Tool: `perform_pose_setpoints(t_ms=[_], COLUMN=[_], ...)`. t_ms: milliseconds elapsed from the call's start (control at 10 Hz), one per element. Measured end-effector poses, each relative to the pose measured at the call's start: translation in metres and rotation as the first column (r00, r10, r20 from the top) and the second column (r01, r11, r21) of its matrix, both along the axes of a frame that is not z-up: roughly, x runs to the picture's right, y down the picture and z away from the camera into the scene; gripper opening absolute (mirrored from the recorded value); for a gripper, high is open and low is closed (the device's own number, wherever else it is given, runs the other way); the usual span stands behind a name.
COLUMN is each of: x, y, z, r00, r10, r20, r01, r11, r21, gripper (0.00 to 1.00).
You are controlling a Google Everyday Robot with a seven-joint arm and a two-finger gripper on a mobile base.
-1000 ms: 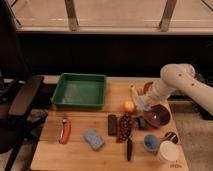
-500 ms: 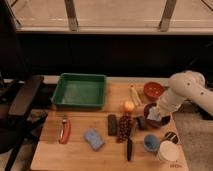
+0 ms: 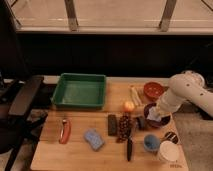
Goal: Place towel in purple bowl
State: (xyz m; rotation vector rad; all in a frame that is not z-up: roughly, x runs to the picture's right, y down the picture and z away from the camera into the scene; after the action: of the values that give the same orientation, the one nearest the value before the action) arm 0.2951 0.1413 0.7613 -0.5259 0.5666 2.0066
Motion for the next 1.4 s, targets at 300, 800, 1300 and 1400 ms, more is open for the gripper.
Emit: perform_pose_setpoints(t_ms=[300,800,1300,1400], x=[-0.001,0.0,0.004,0.006], y=[0.0,-0.004,-0.014,-0.016], z=[0.0,-0.002,-0.009,-0.009], r00=[1.0,1.0,1.0,1.0], r10=[-0.001,0.001,0.008,0.01], r20=[0.001,-0.002,-0.01,-0.011], r01=[0.001,-0.001,-0.007,-0.009], r11=[1.0,0.9998,0.9985,0.9983], r21=[0.0,0.017,0.054,0.058], gripper=[0.31,0.31,0.31,0.31])
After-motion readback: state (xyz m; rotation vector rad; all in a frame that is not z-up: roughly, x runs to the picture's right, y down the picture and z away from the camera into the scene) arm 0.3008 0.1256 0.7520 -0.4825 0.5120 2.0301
